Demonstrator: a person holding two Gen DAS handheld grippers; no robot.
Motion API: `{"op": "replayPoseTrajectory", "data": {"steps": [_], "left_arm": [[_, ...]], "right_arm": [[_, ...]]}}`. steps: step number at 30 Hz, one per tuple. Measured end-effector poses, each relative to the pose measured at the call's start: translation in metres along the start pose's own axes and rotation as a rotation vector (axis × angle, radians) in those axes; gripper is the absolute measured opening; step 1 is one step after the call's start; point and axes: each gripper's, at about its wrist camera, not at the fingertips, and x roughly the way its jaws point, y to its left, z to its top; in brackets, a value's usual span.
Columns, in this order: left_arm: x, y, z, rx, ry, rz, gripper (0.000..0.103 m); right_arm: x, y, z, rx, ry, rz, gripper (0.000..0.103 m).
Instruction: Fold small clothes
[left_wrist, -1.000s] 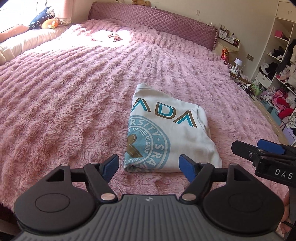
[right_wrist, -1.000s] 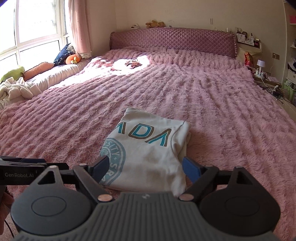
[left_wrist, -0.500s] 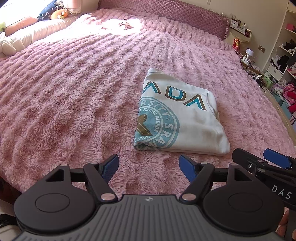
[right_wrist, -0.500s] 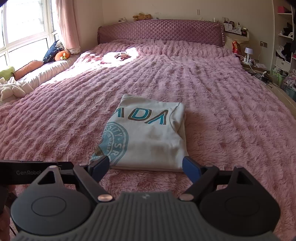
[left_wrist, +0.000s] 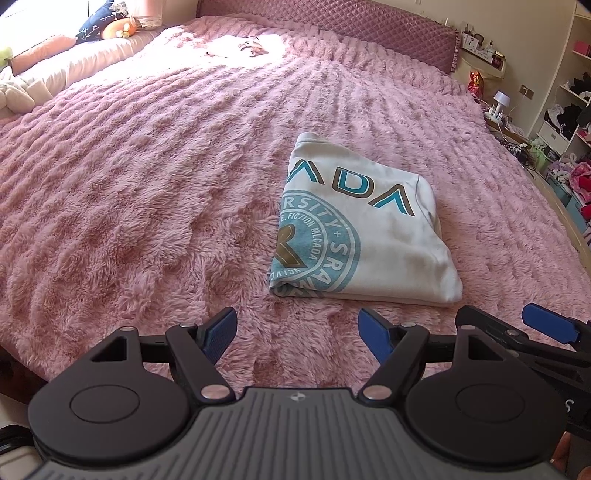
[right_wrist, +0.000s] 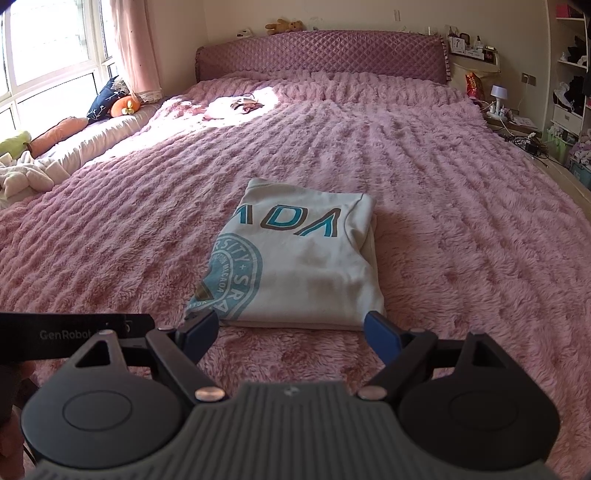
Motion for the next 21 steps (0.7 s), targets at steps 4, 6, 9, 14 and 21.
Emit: {"op": "replayPoseTrajectory", "data": {"steps": [4,6,9,14,21], "left_arm": [[0.001,-0.003,0.001,0.009,0.006,0.009,0.088],[0.002,-0.005,0.002,0.013,0.013,0.018,0.088],[0.003,-0.007,0.002,0.017,0.021,0.026,0.088],[0.004,-0.009,0.001,0.025,0.025,0.033,0.088],[0.007,-0.015,0.0,0.055,0.029,0.043,0.088]], "right_arm": [[0.001,-0.001,0.001,0.007,0.004,0.005,0.082],[0.002,-0.003,0.002,0.011,0.002,0.012,0.082],[0.002,-0.003,0.002,0.012,0.001,0.014,0.082],[0.002,-0.004,0.002,0.017,0.003,0.015,0.082],[0.003,-0.009,0.001,0.034,0.004,0.02,0.082]]}}
